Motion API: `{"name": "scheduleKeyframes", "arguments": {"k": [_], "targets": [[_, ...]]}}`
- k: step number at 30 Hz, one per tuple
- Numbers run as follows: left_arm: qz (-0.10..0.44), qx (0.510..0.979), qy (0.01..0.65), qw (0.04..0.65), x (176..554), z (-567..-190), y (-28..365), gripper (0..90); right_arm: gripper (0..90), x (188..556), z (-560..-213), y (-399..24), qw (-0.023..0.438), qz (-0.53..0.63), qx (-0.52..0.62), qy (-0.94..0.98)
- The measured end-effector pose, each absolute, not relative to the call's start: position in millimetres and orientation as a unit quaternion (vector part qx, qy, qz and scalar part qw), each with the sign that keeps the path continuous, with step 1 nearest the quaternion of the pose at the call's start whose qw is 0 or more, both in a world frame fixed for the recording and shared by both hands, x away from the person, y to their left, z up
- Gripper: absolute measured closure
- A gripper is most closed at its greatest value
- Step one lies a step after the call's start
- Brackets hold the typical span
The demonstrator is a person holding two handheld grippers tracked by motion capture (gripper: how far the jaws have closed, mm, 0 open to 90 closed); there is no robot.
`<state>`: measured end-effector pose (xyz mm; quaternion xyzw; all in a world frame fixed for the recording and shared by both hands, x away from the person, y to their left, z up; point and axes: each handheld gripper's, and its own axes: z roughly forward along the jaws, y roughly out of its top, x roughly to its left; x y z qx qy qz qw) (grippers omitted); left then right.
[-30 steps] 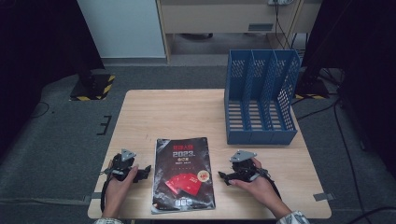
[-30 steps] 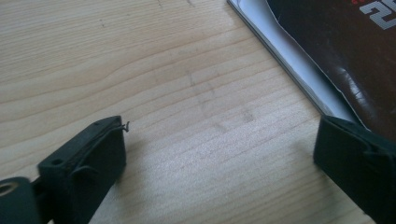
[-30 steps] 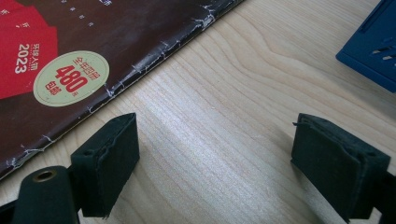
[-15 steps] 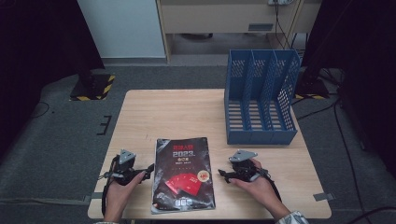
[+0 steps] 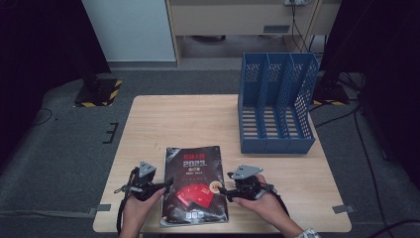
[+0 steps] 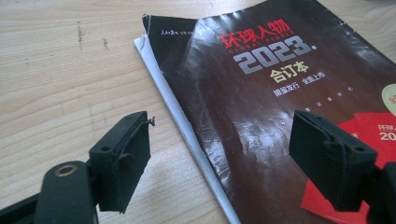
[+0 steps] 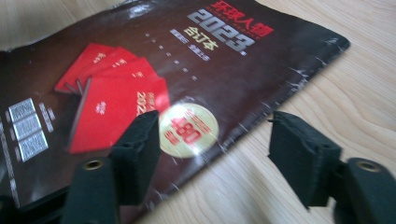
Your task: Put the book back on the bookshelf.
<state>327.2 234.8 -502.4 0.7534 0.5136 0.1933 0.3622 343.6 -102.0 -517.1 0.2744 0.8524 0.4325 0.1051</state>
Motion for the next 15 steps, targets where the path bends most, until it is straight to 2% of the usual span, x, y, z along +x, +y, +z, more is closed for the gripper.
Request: {"name": "scheduleKeyframes", "arguments": {"k": [6, 15], "targets": [[0.193, 0.766, 0.505, 0.348, 330.4, -507.3, 228.0, 23.2, 29.0, 338.0, -522.1, -88.2, 0.084, 0.423, 0.269, 0.861], [0.189, 0.772, 0.505, 0.338, 334.9, -513.1, 225.9, 24.4, 27.3, 332.0, -531.1, -72.1, 0.080, 0.414, 0.259, 0.869]]}}
